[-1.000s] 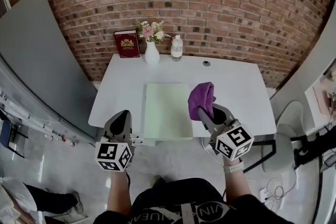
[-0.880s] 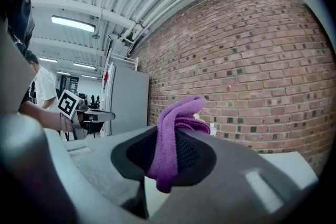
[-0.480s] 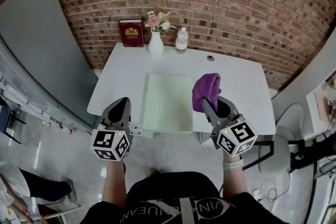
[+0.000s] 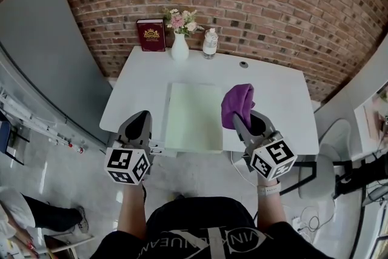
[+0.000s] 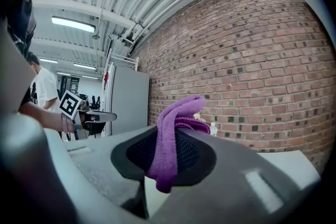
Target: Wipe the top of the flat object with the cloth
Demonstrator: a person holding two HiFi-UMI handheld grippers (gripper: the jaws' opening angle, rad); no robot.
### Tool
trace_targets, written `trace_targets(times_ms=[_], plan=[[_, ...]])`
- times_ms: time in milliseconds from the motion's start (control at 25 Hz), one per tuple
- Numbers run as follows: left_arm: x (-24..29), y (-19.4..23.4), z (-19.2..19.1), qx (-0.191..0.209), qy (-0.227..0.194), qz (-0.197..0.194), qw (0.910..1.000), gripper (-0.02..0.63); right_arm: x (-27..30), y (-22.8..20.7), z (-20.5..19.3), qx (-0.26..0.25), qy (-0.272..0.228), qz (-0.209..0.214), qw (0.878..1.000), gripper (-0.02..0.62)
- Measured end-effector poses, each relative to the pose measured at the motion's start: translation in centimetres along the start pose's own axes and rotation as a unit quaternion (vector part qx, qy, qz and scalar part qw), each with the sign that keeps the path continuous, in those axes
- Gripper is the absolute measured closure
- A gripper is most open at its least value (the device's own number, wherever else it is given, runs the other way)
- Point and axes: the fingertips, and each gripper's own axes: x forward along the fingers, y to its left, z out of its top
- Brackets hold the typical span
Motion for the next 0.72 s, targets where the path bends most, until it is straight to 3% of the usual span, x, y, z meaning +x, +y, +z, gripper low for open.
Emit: trace_targets(times_ms=[720], plan=[[0.2,1.6,-0.8,-0.01,0.012,0.004,0.9999,0.594,2.2,0.9,-0.5,0.016,0.007,0.022,1.0,0.531]])
